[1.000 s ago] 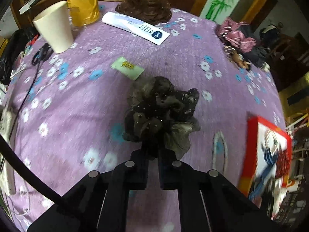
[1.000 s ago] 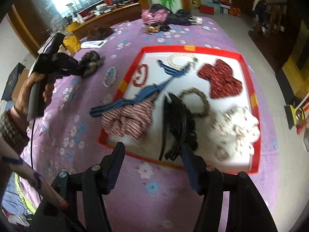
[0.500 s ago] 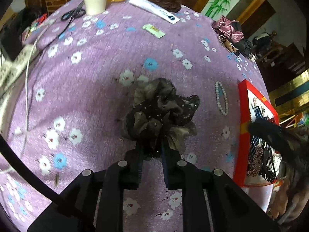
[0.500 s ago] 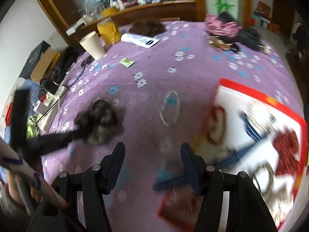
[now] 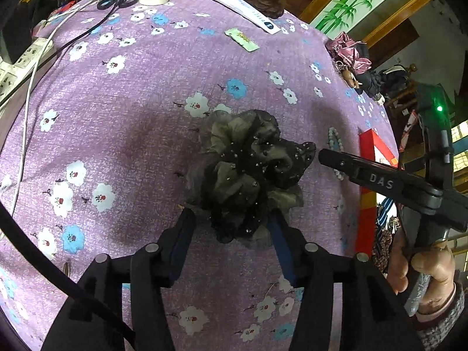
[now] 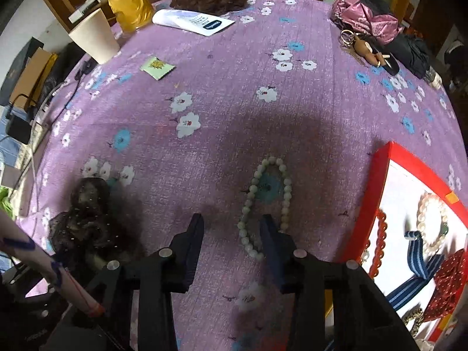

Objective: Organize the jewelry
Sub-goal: 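Grasp the small white bead bracelet with the right gripper while the left holds the scrunchie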

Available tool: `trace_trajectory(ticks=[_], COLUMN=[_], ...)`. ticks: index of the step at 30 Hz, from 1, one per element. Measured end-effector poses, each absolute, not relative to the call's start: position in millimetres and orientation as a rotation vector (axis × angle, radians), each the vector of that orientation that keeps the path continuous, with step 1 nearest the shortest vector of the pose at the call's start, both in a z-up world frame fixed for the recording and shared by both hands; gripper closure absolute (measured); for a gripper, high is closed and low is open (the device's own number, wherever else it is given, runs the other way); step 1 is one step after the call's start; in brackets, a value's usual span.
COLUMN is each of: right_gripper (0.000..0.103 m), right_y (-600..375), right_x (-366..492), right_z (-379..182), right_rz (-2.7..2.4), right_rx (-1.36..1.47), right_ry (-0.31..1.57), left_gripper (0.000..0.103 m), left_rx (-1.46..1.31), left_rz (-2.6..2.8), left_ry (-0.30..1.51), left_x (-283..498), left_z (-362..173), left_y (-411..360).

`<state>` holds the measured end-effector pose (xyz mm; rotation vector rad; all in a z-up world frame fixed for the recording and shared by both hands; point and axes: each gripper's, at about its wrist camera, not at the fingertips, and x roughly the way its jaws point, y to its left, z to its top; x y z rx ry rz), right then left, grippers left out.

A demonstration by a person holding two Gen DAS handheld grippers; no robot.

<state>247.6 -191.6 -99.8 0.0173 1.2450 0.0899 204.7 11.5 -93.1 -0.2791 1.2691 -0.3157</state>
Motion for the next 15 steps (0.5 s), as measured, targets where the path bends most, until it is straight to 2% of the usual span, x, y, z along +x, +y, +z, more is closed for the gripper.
trace_trajectory(ticks=[1,3,4,5,15], right_gripper=[0.061,0.076,0.084,0.096,0.097], right_y=[-190,-186,-185,-187,-226], right_x=[248,247,247,247,228], right_z=[-100,-100,-100,-100,-60], right_rz=[0.084,0.064,0.075,0.068,0.189], right_rx=[0.003,-0.041,-0.036,-0.023,0.346], right_ry=[1.240,1.223,1.217,1.216,1.125], left_gripper=[0.051,0.053,0.072,0.095,0.095], left_rx=[-0.276,-0.264,-0.241,-0.226,-0.286], left_rz=[-0.308,-0.290,-0.262,-0.257,-0.259], left_ry=[1.263,1.257,1.254,1.267,1.220], left_x=[205,205,205,207,192], left_z=[-93,-93,-92,-95,-61], left_y=[10,8,5,2,15])
